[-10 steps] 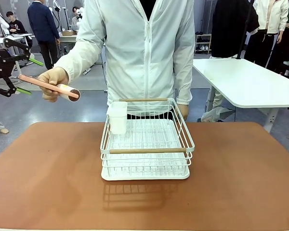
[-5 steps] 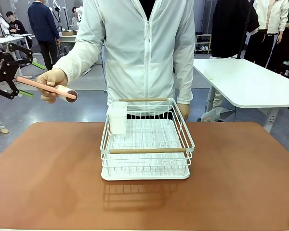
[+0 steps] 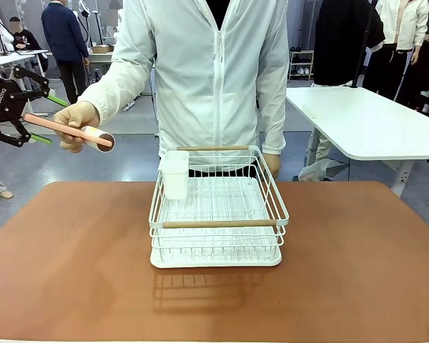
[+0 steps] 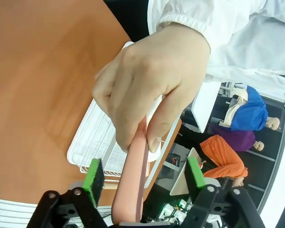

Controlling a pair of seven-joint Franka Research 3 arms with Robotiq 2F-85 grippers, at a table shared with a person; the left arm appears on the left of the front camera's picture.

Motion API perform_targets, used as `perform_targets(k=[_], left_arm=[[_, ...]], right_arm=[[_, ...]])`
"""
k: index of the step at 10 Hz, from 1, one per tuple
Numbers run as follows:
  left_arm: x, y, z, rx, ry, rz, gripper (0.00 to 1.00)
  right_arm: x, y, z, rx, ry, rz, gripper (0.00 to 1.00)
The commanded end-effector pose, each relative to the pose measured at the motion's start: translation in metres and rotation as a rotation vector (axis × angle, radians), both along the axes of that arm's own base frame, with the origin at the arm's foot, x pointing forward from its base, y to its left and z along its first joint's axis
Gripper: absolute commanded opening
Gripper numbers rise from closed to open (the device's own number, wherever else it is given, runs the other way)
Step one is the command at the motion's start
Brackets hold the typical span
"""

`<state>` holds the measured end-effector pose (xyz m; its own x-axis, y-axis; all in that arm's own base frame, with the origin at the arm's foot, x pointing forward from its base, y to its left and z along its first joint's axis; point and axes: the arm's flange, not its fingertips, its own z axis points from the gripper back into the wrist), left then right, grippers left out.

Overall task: Clean the table.
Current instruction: Pick up the Lint Roller when the human hands it over.

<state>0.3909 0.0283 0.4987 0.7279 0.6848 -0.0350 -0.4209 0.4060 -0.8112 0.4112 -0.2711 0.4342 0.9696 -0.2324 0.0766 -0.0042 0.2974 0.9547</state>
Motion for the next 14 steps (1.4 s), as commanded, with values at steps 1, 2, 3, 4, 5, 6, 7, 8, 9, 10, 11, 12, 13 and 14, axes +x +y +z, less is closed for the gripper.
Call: perform_targets(k=[1,2,3,4,5,6,7,8,9,10,11,12,13,14], left_arm=[[0.0042,-0.0022,-0.0006,-0.012,-0.024,0.009,0.81],[0.0036,-0.0031,0.0002,-0.015,-0.028,0.004,0.61],[0.004,-0.0031,0.0004,-0.017,-0.03,0.005,0.64],[0.0039,-0.003,0.0,-0.017,-0.03,0.004,0.42],[0.0038,-0.0028,0.0005,-0.019,-0.032,0.001,0.44],[0.0036,-0.0035,0.0008,-0.019,-0.035,-0.001,0.22],[0.0033,-0.004,0.0007,-0.015,-0.037,-0.003,0.25],[0.0035,-0.0041,0.0003,-0.01,-0.039,-0.005,0.03],[0.0035,-0.0041,0.0,-0.01,-0.036,-0.006,0.05],[0.0032,-0.0046,0.0001,-0.012,-0.036,-0.008,0.0],[0.0034,-0.0045,0.0003,-0.014,-0.037,-0.007,0.0],[0.0036,-0.0042,0.0,-0.015,-0.036,-0.007,0.0],[0.0044,-0.0038,0.0006,-0.011,-0.043,0.0,0.0],[0.0035,-0.0001,0.0047,0.003,-0.08,0.04,0.0]], right_arm=[[-0.0027,0.0019,0.0038,-0.004,-0.004,0.004,1.0],[-0.0027,0.0019,0.0038,-0.004,-0.004,0.004,1.0],[-0.0027,0.0019,0.0038,-0.004,-0.004,0.004,1.0],[-0.0027,0.0019,0.0038,-0.004,-0.004,0.004,1.0],[-0.0027,0.0019,0.0038,-0.004,-0.004,0.004,1.0],[-0.0027,0.0019,0.0038,-0.004,-0.004,0.004,1.0],[-0.0027,0.0019,0.0038,-0.004,-0.004,0.004,1.0],[-0.0027,0.0019,0.0038,-0.004,-0.004,0.004,1.0],[-0.0027,0.0019,0.0038,-0.004,-0.004,0.004,1.0],[-0.0027,0.0019,0.0038,-0.004,-0.004,0.004,1.0],[-0.0027,0.0019,0.0038,-0.004,-0.004,0.004,1.0],[-0.0027,0.0019,0.0038,-0.004,-0.004,0.004,1.0],[-0.0027,0.0019,0.0038,-0.004,-0.004,0.004,1.0],[-0.0027,0.0019,0.0038,-0.004,-0.004,0.004,1.0]])
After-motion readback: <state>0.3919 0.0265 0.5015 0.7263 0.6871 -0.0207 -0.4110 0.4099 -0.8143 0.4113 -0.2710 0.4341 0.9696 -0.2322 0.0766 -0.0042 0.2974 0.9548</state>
